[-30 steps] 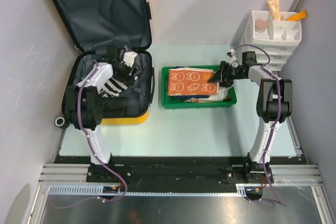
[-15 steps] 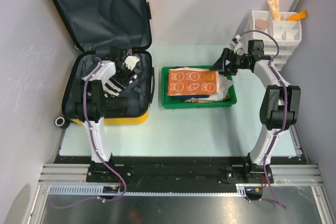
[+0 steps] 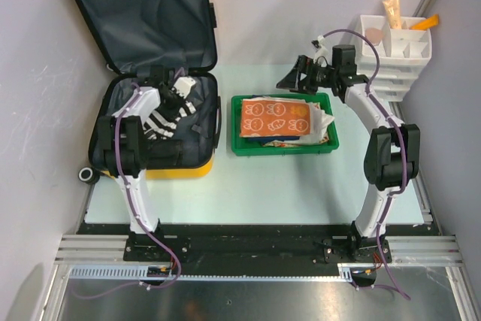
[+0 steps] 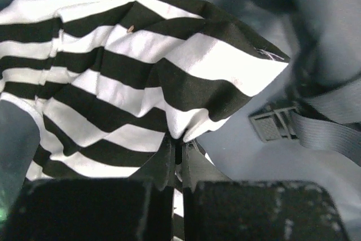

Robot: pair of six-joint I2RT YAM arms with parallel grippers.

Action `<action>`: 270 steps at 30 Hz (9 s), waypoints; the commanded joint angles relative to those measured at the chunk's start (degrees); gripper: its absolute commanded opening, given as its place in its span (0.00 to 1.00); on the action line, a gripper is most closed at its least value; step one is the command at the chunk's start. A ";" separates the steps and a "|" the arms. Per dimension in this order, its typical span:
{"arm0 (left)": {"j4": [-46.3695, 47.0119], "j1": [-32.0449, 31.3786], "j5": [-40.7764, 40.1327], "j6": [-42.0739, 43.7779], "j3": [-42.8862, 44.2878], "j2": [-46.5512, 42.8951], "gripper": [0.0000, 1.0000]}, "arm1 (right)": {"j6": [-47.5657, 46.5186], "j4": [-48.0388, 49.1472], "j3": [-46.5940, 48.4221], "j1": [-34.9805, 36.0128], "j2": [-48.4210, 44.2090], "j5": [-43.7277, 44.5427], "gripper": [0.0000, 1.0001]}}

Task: Open, take out, and arrange the luggage

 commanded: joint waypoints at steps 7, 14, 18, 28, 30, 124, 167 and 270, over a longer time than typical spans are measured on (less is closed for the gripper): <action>-0.18 0.22 13.89 -4.00 -1.85 -13.57 0.00 | 6.99 4.90 5.53 6.55 2.69 1.67 1.00; -0.71 0.05 21.27 -7.68 -2.29 -19.90 0.00 | 14.36 9.02 5.71 11.12 5.42 1.14 0.99; -0.71 -1.09 24.53 -13.04 -1.24 -21.58 0.00 | 21.56 11.31 5.45 13.40 8.05 -0.78 1.00; -0.36 -9.26 25.76 -18.06 -2.99 -22.72 0.00 | 37.21 26.32 7.11 17.19 13.85 -5.45 1.00; -0.09 -10.49 26.03 -18.67 -3.34 -22.98 0.00 | 40.02 28.71 7.11 17.19 15.26 -5.45 1.00; -27.07 5.14 8.03 23.58 -9.40 -19.46 1.00 | -24.47 4.90 -14.77 -7.60 -15.84 -1.22 1.00; -27.69 2.25 13.62 29.14 17.37 -19.11 0.00 | -17.18 16.22 -14.42 2.49 -16.46 -3.52 1.00; -24.79 -11.20 29.28 -16.30 33.05 -14.11 1.00 | -72.63 -26.13 -17.32 23.60 -13.48 21.79 0.50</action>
